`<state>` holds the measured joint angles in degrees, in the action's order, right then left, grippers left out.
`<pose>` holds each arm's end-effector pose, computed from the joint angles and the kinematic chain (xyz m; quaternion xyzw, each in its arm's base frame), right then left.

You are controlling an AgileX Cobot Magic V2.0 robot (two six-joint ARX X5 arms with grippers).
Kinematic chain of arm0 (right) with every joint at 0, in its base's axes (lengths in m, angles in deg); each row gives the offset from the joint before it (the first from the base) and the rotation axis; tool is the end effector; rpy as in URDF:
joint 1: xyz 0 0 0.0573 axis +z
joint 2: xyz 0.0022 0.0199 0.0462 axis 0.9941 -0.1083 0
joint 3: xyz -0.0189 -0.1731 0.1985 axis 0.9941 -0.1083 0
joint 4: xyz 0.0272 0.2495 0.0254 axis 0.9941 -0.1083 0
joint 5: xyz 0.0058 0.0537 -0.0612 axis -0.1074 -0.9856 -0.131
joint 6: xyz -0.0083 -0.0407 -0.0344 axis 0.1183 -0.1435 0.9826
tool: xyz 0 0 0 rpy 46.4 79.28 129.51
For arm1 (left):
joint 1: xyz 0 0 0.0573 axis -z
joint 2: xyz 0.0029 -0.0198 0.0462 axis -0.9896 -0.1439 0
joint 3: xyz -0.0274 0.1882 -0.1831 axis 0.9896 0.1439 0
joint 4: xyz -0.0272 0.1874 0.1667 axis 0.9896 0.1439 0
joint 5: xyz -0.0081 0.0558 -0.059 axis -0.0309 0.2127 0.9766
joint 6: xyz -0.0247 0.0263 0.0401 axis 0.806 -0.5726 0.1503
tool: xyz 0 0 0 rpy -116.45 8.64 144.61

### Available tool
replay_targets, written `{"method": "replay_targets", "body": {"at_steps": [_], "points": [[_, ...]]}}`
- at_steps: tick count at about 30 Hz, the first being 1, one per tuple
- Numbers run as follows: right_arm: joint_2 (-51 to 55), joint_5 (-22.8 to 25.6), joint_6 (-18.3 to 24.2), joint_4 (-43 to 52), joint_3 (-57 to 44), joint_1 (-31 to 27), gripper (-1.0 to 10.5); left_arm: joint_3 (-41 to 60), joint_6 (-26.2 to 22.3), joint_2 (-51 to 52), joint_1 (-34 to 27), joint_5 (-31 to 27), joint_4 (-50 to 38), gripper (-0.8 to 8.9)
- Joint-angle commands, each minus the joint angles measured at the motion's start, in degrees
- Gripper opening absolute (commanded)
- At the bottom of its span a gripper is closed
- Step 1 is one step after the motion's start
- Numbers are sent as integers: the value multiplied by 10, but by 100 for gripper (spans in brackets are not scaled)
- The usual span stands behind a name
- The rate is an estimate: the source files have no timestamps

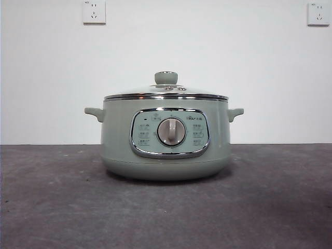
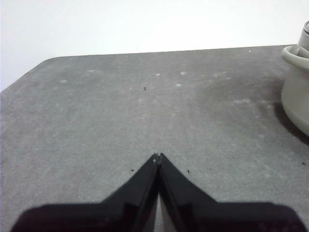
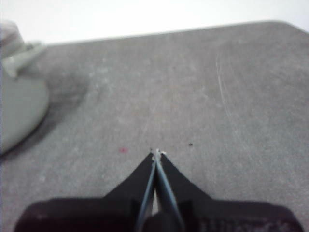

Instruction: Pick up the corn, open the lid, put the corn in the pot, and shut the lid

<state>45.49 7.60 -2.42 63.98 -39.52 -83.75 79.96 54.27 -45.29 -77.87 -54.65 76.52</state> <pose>0.0978 0.0001 0.1489 0.0312 0.1090 -0.0027 0.9935 0.0966 -0.0019 0.1526 0.0120 0.0812 0.0444 0.9956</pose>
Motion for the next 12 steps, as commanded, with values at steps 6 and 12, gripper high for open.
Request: {"method": "replay_targets", "body": {"at_steps": [6, 12], "points": [[8, -4, 57, -1, -4, 0, 0, 5, 5, 1, 0, 0, -1, -3], [28, -2, 60, 0, -4, 1, 0, 5, 5, 1, 0, 0, -1, -3]]}}
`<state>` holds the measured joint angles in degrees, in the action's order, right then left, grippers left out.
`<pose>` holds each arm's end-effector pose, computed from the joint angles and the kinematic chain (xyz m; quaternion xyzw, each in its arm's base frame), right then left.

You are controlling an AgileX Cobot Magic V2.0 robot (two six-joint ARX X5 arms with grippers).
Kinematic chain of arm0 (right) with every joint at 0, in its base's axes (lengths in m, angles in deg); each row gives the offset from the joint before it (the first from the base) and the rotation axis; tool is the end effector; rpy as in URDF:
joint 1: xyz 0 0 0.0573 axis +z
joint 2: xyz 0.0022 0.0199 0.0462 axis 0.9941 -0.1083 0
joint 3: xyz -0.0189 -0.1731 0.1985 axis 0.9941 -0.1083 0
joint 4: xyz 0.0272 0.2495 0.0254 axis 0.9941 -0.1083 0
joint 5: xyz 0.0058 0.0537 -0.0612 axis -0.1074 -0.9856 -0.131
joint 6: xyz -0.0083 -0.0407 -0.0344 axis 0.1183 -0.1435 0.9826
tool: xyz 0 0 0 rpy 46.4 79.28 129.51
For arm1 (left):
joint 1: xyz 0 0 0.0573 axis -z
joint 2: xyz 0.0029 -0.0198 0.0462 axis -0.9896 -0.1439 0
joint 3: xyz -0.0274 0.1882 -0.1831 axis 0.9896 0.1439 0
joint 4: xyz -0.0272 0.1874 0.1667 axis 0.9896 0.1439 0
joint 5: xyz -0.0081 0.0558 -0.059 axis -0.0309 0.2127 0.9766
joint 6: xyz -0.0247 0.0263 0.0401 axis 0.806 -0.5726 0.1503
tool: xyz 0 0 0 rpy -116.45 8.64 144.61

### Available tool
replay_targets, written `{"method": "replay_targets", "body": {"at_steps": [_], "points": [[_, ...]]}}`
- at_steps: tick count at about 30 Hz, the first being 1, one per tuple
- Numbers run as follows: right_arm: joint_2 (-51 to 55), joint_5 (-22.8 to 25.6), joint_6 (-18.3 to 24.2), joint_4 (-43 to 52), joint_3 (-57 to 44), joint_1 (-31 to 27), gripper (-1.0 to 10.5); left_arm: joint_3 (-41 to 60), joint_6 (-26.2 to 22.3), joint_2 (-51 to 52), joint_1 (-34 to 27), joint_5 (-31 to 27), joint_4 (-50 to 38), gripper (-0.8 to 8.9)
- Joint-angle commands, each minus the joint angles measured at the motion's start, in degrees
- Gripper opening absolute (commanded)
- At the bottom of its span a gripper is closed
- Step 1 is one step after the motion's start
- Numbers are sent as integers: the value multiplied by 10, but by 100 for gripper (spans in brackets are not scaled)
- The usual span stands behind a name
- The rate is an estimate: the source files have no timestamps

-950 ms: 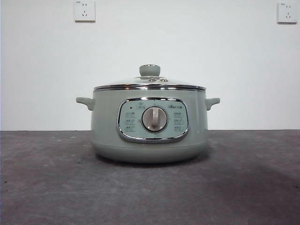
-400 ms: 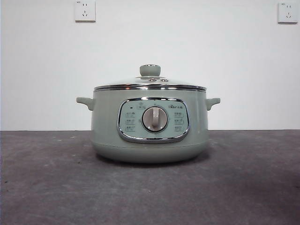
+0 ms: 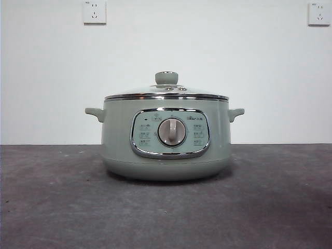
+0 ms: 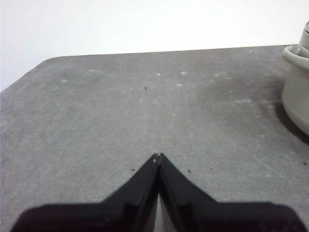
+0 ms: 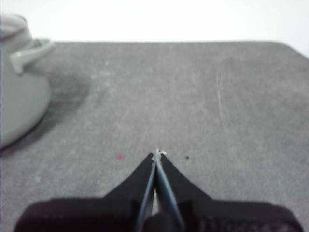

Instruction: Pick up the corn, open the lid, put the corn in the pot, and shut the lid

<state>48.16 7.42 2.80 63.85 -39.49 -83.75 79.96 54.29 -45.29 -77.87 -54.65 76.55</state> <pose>0.0955 0.0002 0.1524 -0.0140 0.0867 0.0035 0.9961 0.0966 -0.0019 0.1525 0.0119 0.0814 0.0444 0.9956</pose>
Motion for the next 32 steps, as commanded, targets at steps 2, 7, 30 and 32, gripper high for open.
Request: {"method": "replay_targets", "body": {"at_steps": [2, 7, 30, 32], "points": [[1, 0, 3, 1, -4, 1, 0, 5, 5, 1, 0, 0, -1, -3], [1, 0, -7, 2, -5, 0, 0, 5, 5, -1, 0, 0, -1, -3], [1, 0, -7, 2, -5, 0, 0, 5, 5, -5, 0, 0, -1, -3], [1, 0, -7, 2, -4, 0, 0, 5, 5, -5, 0, 0, -1, -3]]}}
